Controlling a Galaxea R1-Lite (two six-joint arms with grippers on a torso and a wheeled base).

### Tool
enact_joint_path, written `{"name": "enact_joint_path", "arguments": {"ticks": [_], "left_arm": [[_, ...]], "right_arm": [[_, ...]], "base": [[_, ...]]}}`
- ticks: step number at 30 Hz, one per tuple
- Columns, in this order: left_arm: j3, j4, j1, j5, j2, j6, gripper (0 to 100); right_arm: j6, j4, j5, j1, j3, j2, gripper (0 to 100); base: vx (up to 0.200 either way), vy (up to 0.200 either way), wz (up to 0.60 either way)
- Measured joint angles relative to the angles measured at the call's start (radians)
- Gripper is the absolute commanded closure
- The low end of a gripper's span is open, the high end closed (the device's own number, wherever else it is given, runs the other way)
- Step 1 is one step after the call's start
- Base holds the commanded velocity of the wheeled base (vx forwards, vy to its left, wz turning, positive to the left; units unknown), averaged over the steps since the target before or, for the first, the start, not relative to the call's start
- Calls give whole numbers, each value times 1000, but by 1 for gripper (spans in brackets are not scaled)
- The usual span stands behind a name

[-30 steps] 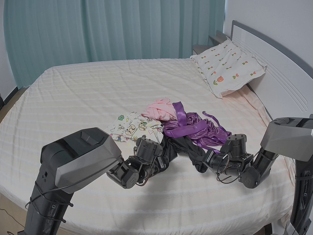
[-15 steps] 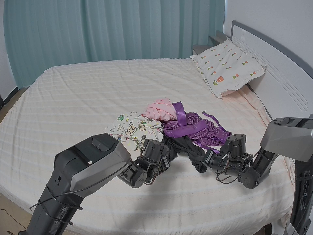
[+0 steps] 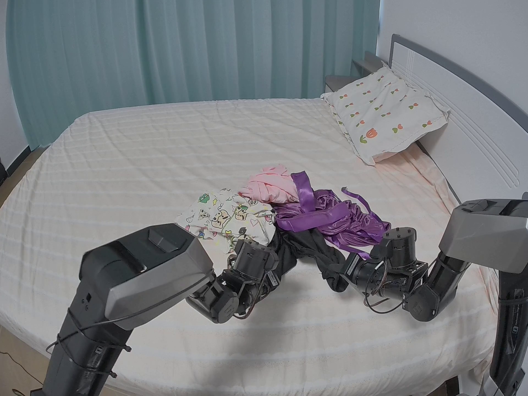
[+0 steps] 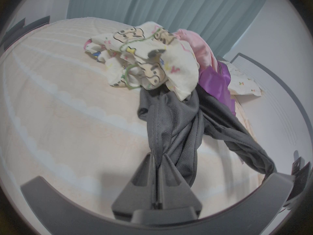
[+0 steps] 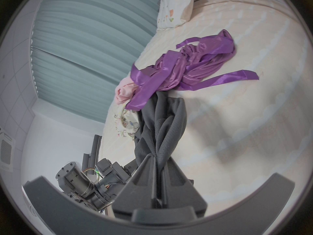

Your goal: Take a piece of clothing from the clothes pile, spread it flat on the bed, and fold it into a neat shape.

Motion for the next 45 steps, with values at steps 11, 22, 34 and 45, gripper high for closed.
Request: {"name": "enact_joint_path", "arguments": {"ticks": [11,22,34,45], "left_arm": [[293,-138,7,-50,-346,-54,100],[550,-410,39,-60,-751,-69,100],[733,-447,129,-52,-944,-104,100],[777,-448,147,-140,-962,-197,100]], "right_arm": [[-33,-301,23,45,144,-107,100],[-56,-431,30,23,211,-370,100],[-67,-433,36,71,255,-545,100],[-76,-431,32,106,290,-470,100]], "base": [[0,0,0],[0,0,0],[0,0,0],[-91,0,0]]}}
